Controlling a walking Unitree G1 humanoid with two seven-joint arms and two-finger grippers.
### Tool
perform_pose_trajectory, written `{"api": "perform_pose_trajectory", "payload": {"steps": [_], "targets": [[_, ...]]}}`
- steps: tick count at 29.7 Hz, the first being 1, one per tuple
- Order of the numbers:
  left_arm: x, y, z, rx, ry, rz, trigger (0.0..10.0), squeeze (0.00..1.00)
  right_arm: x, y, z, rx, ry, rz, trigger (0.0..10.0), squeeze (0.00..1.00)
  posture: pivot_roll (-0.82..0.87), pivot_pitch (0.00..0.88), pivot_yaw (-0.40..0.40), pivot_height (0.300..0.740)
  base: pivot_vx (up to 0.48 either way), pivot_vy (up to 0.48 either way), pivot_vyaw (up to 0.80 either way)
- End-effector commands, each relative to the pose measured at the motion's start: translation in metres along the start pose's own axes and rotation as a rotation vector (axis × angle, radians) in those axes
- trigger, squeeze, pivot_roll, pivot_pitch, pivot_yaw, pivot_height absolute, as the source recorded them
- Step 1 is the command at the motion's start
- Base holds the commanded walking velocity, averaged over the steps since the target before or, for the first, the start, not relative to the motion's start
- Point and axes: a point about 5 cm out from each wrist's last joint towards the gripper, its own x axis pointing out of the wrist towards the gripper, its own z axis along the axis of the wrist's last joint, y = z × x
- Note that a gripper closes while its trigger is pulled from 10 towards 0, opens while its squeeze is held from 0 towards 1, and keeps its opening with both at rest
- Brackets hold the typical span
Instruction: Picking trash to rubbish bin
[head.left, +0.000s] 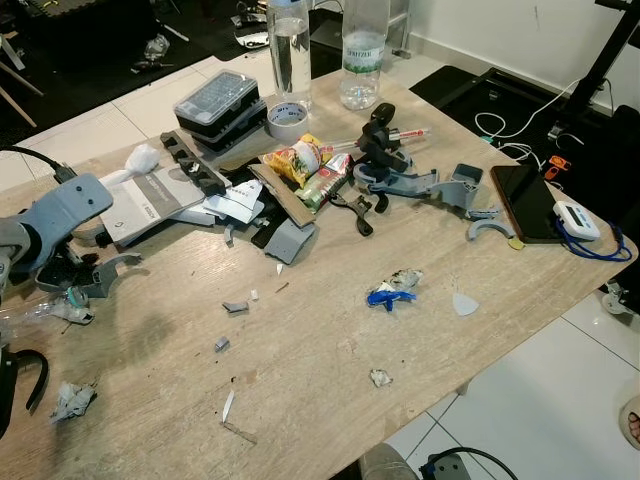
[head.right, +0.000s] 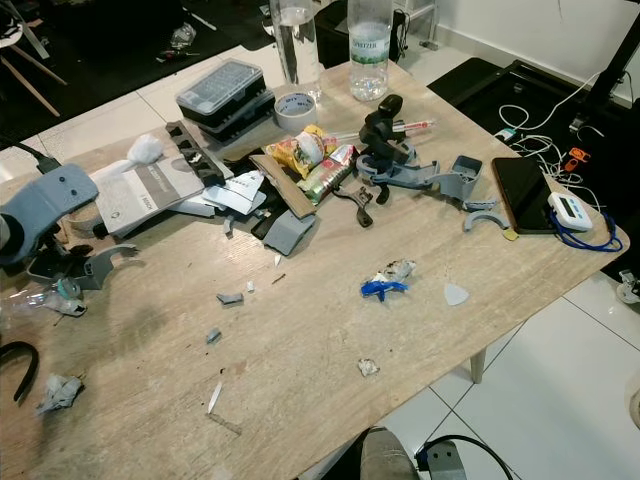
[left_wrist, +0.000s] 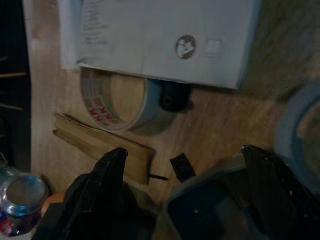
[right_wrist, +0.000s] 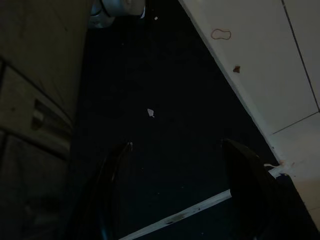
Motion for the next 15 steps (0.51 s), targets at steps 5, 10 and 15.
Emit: {"api": "perform_pose_trajectory", "payload": {"steps": [5,10,15], "targets": [[-0.01,0.0,-0.018,0.027,0.08,-0.103,10.0,0.0,0.001,0.01,-0.003,-0.026,0.012,0.032,10.0,0.0,-0.05,0.11,0.101,0.74,0.0,0.0,0.0],[-0.009,-0.007,-0.017,0.031,0.055,-0.189,10.0,0.0,0.001,0.01,-0.003,-0.031,0.012,0.032,10.0,0.0,-0.05,0.103,0.099,0.74,0.0,0.0,0.0],[-0.011,0.004,-0.006,0.013,0.002,-0.094,10.0,0.0,0.001,0.01,-0.003,-0.035,0.013,0.03,10.0,0.0,-0.05,0.105,0.097,0.74,0.0,0.0,0.0]]}}
